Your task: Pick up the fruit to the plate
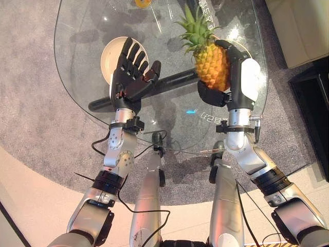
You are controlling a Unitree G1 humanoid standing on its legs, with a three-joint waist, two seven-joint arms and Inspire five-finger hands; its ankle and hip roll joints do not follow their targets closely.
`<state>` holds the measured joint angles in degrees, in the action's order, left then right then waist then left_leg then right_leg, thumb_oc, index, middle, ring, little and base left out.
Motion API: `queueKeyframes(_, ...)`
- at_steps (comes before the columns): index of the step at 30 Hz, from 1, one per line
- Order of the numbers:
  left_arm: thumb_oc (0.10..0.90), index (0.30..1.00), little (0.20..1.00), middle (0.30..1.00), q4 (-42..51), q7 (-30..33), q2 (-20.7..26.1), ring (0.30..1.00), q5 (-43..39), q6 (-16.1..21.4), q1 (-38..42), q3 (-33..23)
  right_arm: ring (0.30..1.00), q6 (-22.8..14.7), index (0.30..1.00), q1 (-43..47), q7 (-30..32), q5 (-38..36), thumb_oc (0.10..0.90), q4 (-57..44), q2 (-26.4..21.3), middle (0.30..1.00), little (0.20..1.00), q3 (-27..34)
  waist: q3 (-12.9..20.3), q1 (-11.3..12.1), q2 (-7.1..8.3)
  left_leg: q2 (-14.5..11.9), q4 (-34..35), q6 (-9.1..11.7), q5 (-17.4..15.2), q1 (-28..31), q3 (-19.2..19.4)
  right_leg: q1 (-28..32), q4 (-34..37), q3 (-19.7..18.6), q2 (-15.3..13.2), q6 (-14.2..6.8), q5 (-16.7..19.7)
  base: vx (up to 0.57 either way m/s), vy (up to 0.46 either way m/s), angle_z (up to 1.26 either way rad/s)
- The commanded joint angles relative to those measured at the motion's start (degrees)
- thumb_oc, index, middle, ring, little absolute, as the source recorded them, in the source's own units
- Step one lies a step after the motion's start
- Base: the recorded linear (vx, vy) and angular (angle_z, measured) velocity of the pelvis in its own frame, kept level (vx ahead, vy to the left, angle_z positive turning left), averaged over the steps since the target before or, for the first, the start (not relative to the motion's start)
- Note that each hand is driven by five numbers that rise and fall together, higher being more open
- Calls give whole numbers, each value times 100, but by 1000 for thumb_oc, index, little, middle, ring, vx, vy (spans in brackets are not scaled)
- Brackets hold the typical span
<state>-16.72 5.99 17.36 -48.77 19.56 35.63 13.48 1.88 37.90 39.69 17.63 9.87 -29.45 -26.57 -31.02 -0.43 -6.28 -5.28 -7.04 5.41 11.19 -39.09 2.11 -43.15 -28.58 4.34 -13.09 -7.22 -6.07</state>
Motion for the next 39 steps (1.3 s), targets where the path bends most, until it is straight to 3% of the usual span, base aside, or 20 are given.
queueKeyframes(1, 800, 900, 900, 900, 817, -361, 83, 900, -178, 240, 619, 130, 300, -355, 300, 980, 54, 312, 100, -1112, 19, 300, 200, 5, 122, -52, 154, 338, -312, -142, -752, 275, 330, 510, 1204, 303, 238, 73, 607, 0, 0, 0)
queueKeyframes(26, 800, 900, 900, 900, 975, -323, -74, 900, -366, -85, 766, 373, 300, -91, 300, 1358, -567, 167, 100, -1373, 87, 300, 200, -572, 122, 26, 157, 363, -231, -158, -679, 244, 315, 512, 1310, 408, 196, 77, 691, 0, 0, 0)
queueKeyframes(39, 800, 900, 900, 900, 1050, 321, -178, 900, -451, -338, 733, 425, 300, 21, 300, 1469, -618, 139, 100, -1519, 112, 300, 200, -791, 122, 65, 163, 390, -219, -162, -684, 274, 297, 564, 1313, 455, 189, 80, 661, 0, 0, 0)
